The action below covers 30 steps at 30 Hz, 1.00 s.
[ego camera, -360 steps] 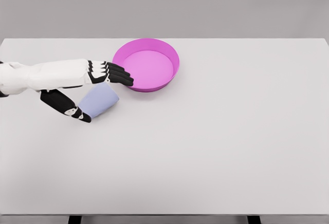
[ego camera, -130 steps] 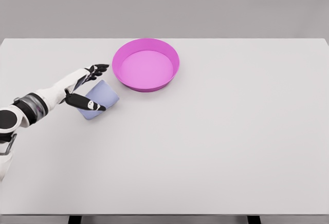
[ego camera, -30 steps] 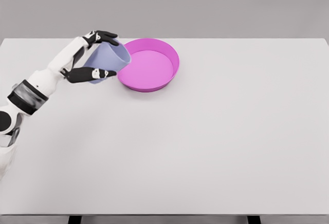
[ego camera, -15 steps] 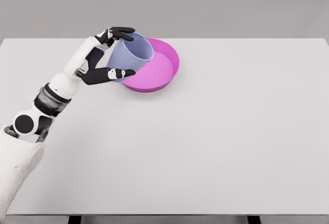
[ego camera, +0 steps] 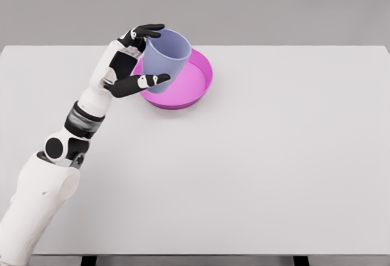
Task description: Flip the cup with left arm and place it on the plate
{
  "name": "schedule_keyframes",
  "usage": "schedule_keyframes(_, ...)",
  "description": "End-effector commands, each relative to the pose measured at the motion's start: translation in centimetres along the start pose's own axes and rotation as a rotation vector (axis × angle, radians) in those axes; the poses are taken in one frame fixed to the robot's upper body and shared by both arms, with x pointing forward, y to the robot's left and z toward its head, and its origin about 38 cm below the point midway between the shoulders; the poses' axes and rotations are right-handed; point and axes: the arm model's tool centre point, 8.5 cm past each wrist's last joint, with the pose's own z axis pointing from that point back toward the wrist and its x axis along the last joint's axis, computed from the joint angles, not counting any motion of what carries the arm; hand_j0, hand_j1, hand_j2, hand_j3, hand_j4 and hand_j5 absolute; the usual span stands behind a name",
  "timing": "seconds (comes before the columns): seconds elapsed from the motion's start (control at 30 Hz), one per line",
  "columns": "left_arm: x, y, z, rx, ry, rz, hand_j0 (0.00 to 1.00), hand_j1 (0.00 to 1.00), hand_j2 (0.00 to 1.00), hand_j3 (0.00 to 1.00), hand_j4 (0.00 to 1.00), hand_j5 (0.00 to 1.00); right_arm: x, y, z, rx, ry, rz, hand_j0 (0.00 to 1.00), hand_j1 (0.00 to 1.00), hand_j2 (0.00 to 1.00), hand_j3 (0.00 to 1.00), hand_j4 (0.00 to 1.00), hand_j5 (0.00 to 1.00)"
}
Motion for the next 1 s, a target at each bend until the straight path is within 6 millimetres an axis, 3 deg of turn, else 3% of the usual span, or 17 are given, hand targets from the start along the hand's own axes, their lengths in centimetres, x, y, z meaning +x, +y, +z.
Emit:
schedule_keyframes(0.0, -0.4, -0.3, -0.1, 0.034, -0.014, 0.054, 0.63, 0.63, 0.63, 0.63, 0.63, 0.63, 0.0, 0.0, 0.0, 0.0, 0.0, 0.001, 1.0, 1.0, 1.0, 1.0, 1.0, 1.0)
schedule_keyframes(0.23, -0.9, -1.1, -0.8, 0.038, -0.035, 0.09, 0.63, 0.63, 0.63, 0.63, 0.63, 0.63, 0.0, 0.0, 0.0, 0.001, 0.0, -0.001, 1.0, 1.0, 1.0, 1.0, 1.0, 1.0)
schedule_keyframes(0.33, -2.2, -1.2, -1.6, 0.067, -0.024, 0.111, 0.63, 0.63, 0.63, 0.63, 0.63, 0.63, 0.0, 0.0, 0.0, 0.0, 0.0, -0.001, 1.0, 1.0, 1.0, 1.0, 1.0, 1.0)
schedule_keyframes(0.7, -4.6, 0.7, -2.1, 0.153, 0.025, 0.116, 0.64, 0.64, 0.64, 0.64, 0.64, 0.64, 0.0, 0.0, 0.0, 0.0, 0.0, -0.001, 1.0, 1.0, 1.0, 1.0, 1.0, 1.0)
schedule_keyframes(0.97, -5.8, 0.4, -2.0, 0.168, 0.055, 0.133, 0.63, 0.63, 0.63, 0.63, 0.63, 0.63, 0.0, 0.0, 0.0, 0.001, 0.0, -0.001, 1.0, 1.0, 1.0, 1.0, 1.0, 1.0)
